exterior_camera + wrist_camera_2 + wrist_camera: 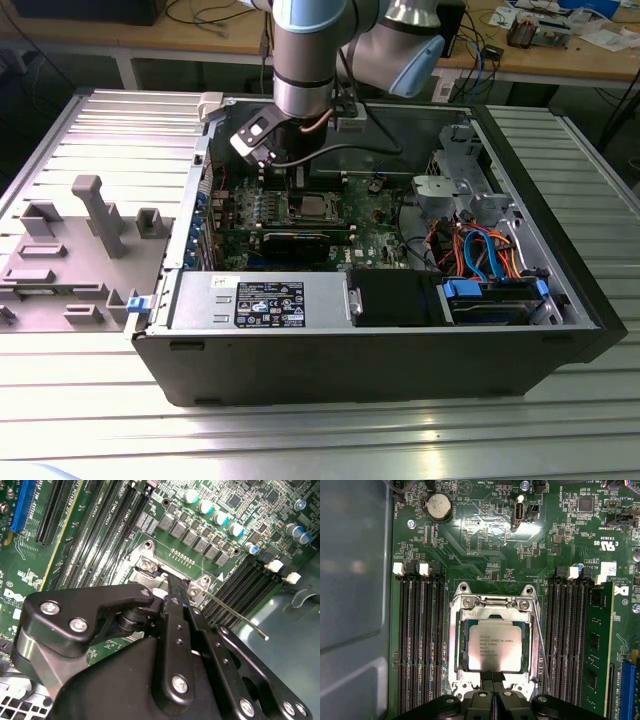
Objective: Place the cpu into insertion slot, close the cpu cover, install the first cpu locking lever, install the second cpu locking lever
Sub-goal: 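Close the cpu cover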
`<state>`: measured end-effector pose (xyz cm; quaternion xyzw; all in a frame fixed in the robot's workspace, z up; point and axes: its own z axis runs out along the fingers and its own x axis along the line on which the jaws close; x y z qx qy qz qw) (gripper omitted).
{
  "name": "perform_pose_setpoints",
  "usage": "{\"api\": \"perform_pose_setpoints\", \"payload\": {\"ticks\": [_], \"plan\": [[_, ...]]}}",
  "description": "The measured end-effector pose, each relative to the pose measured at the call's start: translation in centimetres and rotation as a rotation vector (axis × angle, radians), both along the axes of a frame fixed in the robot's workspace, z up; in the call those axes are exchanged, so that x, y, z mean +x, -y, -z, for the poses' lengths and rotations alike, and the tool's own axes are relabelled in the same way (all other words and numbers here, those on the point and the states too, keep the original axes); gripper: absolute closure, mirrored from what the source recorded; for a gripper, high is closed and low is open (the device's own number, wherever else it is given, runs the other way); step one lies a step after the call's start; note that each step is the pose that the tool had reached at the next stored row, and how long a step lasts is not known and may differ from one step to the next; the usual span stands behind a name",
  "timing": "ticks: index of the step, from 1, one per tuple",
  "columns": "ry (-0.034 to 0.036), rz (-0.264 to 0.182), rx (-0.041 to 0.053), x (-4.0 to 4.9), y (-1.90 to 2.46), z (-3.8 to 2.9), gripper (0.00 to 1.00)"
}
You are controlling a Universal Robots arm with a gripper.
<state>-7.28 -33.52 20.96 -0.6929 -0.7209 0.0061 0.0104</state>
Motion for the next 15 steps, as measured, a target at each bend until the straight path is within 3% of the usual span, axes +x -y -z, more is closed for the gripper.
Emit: {"api": "perform_pose_setpoints", "payload": {"ticks": [11,15], "plan": [[0.0003,-0.001,0.0005,0.0,-0.01,0.34,0.89],[0.0019,-0.002,0.0002,0.0,0.0,-0.15,0.89]]}}
